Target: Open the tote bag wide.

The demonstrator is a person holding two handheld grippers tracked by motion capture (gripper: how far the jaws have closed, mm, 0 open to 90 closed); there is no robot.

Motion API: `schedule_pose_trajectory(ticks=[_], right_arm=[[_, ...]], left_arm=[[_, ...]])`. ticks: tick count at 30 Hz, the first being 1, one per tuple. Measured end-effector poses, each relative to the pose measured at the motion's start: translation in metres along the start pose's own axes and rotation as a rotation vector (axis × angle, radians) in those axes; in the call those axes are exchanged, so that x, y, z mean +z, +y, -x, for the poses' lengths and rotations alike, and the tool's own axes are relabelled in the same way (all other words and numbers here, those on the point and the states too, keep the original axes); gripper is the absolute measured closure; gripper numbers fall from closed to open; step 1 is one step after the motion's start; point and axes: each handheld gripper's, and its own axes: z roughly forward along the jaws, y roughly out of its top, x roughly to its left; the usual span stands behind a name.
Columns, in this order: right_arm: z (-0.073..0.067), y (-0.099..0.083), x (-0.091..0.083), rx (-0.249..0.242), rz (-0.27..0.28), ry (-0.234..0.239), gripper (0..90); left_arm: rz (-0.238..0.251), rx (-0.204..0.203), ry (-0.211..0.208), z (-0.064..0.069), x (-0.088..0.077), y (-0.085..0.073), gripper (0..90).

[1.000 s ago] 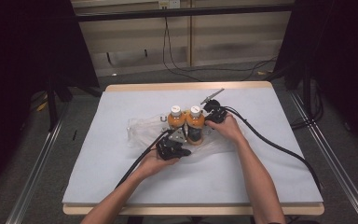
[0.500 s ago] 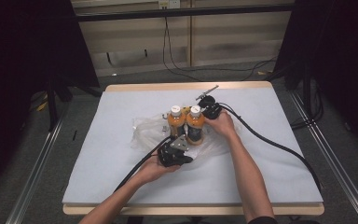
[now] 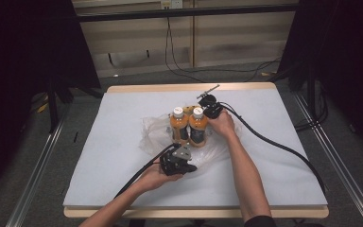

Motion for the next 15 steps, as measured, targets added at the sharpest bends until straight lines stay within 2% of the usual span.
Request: schedule_pose_trajectory(ticks=[2,3,4,6,9,10,11,15], right_arm=[[0.0014,0.0004,0.0013,0.011,0.011,-0.001,90.0],[0.0022,0.0005,0.0022,0.013,0.019,-0.001,90.0],[0.0024,0.0008,0.0026,0.021,0.02,-0.005,90.0],[0.0038,0.0014,0.0041,0.008,0.032,-0.006,90.0],[0.0031,0.0034,0.005,0.011,0.024,-0.025,90.0],[0.003,0.0043,0.0057,0.007,0.025,-0.031,90.0],[0.0033,0.0049,0.0064,0.001,0.029,-0.034,90.0],[0.0024,0.0082,0.0076,0.019,0.015,-0.063,90.0]], left_arm=[[0.002,0.007,-0.009,-0.0004,-0.0003,-0.0004,90.0],[-0.015,0.013,-0.006,0.0,-0.0015,0.0003,90.0],[0.01,0.003,-0.007,0.0011,0.0002,-0.0008,90.0],[-0.002,0.011,-0.015,0.0011,-0.001,-0.0006,90.0],[-0.001,0.022,-0.021,0.0025,-0.0015,-0.0009,90.0],[0.007,0.014,-0.012,0.0043,-0.001,-0.0015,90.0],[-0.002,0.027,-0.018,0.0041,-0.002,-0.0014,90.0],[0.008,0.021,-0.018,0.0046,-0.0017,-0.0024,90.0]])
